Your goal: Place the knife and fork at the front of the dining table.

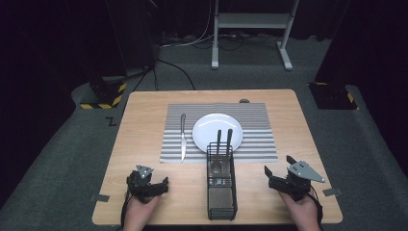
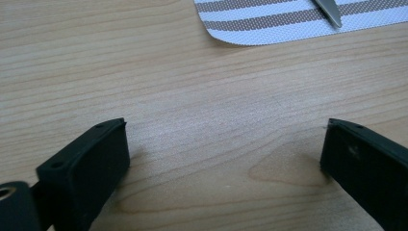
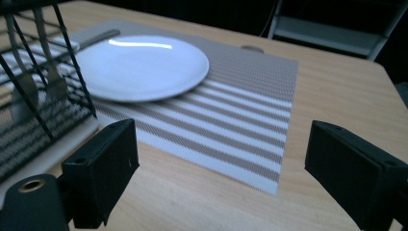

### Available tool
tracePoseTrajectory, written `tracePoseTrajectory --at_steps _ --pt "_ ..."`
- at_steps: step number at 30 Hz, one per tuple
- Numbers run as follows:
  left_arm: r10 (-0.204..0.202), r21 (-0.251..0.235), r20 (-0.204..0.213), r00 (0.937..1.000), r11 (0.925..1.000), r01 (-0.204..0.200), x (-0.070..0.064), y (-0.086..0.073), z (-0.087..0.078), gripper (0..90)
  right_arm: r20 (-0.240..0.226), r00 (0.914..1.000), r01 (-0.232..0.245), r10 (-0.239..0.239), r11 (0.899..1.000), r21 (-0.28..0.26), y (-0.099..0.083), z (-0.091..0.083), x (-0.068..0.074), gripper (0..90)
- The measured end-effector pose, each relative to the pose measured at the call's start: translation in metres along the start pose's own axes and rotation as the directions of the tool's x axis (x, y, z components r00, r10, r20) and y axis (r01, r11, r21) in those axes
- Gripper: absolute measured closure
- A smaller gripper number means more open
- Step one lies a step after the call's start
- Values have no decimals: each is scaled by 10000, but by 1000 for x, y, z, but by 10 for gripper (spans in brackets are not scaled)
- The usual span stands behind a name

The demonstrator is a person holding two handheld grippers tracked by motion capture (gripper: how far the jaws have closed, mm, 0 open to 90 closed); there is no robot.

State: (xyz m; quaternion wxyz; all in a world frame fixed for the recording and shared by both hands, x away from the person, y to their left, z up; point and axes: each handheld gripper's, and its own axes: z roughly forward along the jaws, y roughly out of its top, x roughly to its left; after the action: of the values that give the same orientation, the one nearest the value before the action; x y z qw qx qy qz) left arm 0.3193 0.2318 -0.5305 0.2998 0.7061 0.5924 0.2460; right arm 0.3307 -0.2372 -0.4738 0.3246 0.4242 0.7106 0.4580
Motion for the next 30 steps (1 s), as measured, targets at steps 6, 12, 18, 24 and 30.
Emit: tracePoseTrajectory --at_steps 6,12,18,24,30 --pt "-39 101 -92 10000 9999 39 0 0 1 3 -142 9996 -233 225 9978 -625 16 1 12 111" --pt "-39 105 -91 10000 9999 40 0 0 0 3 -267 9996 -131 104 9948 -1011 35 7 26 112" --pt "-38 106 -86 10000 9999 39 0 0 0 3 -410 9991 -158 106 9914 -1298 45 13 36 121" --pt "-36 106 -85 10000 9999 37 0 0 0 3 -549 9984 -193 116 9897 -1420 54 22 45 121" --pt "-31 104 -87 10000 9999 32 0 0 0 3 -929 9956 -242 96 9871 -1580 65 30 54 123"
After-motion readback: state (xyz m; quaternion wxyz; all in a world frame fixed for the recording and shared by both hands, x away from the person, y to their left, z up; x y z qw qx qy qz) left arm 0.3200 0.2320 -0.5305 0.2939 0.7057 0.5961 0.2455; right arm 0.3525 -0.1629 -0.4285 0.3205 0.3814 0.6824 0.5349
